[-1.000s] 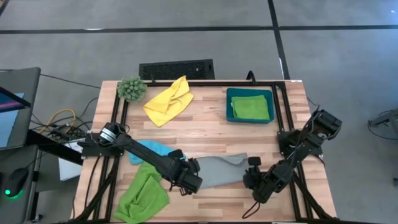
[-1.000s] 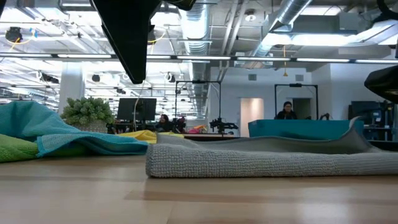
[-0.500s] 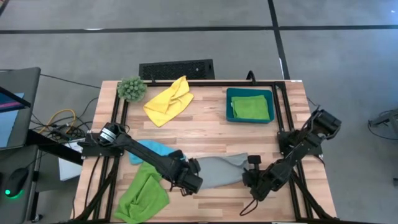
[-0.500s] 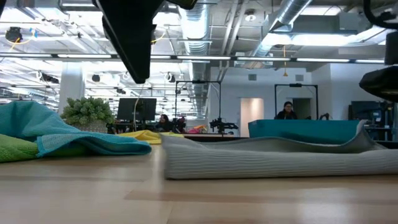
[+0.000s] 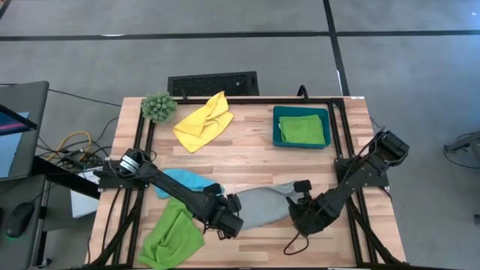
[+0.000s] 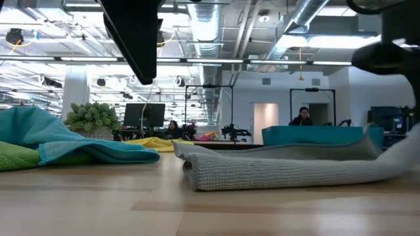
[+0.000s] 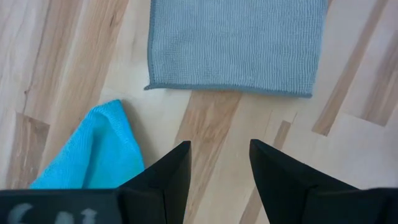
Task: Fold microfiber towels
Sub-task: Fold the dark white microfiber cloth
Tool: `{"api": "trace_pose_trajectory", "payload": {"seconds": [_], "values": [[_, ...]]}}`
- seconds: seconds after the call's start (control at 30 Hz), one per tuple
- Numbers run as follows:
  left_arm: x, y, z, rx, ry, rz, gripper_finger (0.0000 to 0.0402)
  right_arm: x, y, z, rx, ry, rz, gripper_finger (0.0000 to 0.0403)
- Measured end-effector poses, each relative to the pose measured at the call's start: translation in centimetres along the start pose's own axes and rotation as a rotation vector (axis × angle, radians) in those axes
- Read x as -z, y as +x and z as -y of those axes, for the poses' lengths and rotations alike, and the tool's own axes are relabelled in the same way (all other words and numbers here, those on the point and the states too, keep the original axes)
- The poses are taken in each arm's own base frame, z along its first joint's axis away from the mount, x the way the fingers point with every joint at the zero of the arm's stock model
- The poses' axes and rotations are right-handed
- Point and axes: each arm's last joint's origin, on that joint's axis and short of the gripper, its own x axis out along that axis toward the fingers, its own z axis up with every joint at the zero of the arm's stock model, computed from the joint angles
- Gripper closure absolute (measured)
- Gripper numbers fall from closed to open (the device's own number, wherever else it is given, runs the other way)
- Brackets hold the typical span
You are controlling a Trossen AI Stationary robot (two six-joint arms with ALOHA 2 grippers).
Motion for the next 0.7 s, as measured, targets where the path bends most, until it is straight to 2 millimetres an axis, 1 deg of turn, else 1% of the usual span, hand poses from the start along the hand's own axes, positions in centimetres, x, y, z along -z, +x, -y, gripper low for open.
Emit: {"api": "trace_pose_trajectory", "payload": {"seconds": [0.4,0.7], "values": [[0.5,-0.2,0.4,-0.012,-0.02,0.021,0.0244,-1.7,-1.9,3.3,0.009,-0.208,-0.053,0.0397],[0.5,-0.2,0.4,-0.016,-0.032,0.026,0.0244,-2.6,-3.3,5.2,0.021,-0.299,-0.077,0.0399]]}}
